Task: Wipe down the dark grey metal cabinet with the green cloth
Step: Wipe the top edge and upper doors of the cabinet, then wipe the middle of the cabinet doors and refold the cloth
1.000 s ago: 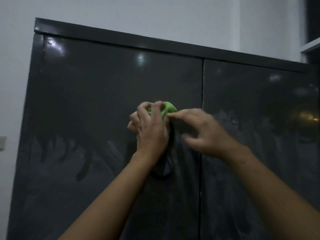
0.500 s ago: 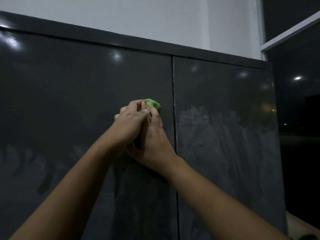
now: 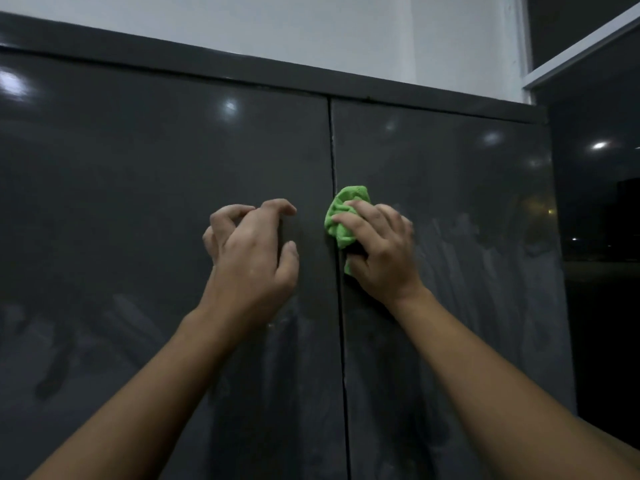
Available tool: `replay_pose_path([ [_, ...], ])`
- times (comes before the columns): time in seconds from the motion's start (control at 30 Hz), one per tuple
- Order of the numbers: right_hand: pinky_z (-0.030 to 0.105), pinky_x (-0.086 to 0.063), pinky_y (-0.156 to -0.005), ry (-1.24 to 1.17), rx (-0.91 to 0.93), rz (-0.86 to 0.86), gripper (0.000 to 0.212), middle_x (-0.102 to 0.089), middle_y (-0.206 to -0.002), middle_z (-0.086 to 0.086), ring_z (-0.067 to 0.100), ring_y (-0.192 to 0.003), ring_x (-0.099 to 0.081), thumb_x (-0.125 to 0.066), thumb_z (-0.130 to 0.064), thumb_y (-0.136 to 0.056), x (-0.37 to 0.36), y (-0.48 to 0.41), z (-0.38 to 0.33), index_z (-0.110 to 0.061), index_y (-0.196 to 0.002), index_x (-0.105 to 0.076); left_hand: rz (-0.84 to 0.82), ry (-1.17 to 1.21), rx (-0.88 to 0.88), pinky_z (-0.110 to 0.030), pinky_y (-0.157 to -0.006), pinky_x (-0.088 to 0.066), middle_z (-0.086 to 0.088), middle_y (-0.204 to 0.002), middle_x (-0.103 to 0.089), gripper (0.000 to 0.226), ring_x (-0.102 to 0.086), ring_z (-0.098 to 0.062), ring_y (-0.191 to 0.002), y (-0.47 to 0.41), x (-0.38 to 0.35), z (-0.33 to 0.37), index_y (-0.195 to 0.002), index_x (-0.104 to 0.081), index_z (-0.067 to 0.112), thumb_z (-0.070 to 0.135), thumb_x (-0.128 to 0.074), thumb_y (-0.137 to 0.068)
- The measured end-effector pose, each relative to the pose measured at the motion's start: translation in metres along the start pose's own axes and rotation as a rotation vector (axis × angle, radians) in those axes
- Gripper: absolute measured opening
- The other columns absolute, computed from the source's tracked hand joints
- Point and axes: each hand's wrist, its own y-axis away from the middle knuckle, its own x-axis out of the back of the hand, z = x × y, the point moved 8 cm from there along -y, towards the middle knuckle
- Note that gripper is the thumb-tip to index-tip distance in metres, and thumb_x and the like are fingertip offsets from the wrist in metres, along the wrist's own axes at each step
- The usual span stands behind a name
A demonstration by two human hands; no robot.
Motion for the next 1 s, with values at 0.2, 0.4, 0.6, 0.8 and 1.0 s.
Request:
replay_pose_path([
  [0.2, 0.041, -0.039, -0.090, -0.040, -0.328, 0.073, 0.044, -0.064, -0.131, 0.000, 0.030, -0.114, -0.053, -0.052, -0.022, -0.078, 0.009, 0.016, 0.054, -0.022, -0.118, -0.071, -0.171, -0.040, -0.106, -0.051, -0.117, -0.018, 0.004, -0.148, -0.040, 0.057, -0.023, -0.018, -0.142, -0.002, -0.029, 0.017, -0.140, -0.038, 0.032, 0.027, -0.046, -0.084],
  [0.4, 0.045, -0.040, -0.096, -0.018, -0.550, 0.097, 0.049, -0.062, -0.135, -0.001, 0.031, -0.119, -0.052, -0.047, -0.027, -0.076, 0.016, 0.026, 0.079, -0.023, -0.119, -0.069, -0.215, -0.190, -0.155, -0.041, -0.118, -0.001, -0.006, -0.162, -0.018, 0.065, -0.009, -0.020, -0.144, 0.000, -0.049, 0.032, -0.148, -0.029, 0.028, 0.031, -0.040, -0.084],
  [0.6, 0.048, -0.042, -0.102, -0.048, -0.750, 0.120, 0.049, -0.059, -0.135, 0.004, 0.034, -0.117, -0.051, -0.049, -0.015, -0.075, 0.028, 0.028, 0.111, -0.015, -0.122, -0.066, -0.243, -0.205, -0.133, -0.050, -0.119, -0.007, -0.009, -0.157, -0.026, 0.064, -0.013, -0.026, -0.145, -0.009, -0.046, 0.037, -0.147, -0.029, 0.029, 0.033, -0.045, -0.085],
  [0.8, 0.011, -0.026, -0.100, -0.182, -0.501, 0.038, 0.047, -0.068, -0.120, -0.003, 0.022, -0.116, -0.058, -0.054, -0.006, -0.069, 0.048, -0.003, 0.134, -0.019, -0.111, -0.072, -0.186, -0.169, -0.214, -0.049, -0.116, -0.015, 0.005, -0.137, -0.044, 0.056, -0.013, -0.018, -0.137, -0.030, -0.046, 0.057, -0.140, -0.039, 0.034, 0.022, -0.058, -0.088],
  [1.0, 0.025, -0.028, -0.119, -0.173, -0.302, -0.097, 0.055, -0.068, -0.121, 0.004, 0.025, -0.123, -0.056, -0.055, 0.005, -0.067, 0.063, -0.025, 0.187, -0.012, -0.116, -0.071, -0.188, -0.173, -0.269, -0.048, -0.115, -0.017, 0.006, -0.135, -0.043, 0.057, -0.013, -0.019, -0.134, -0.044, -0.082, 0.083, -0.136, -0.043, 0.034, 0.017, -0.059, -0.084],
])
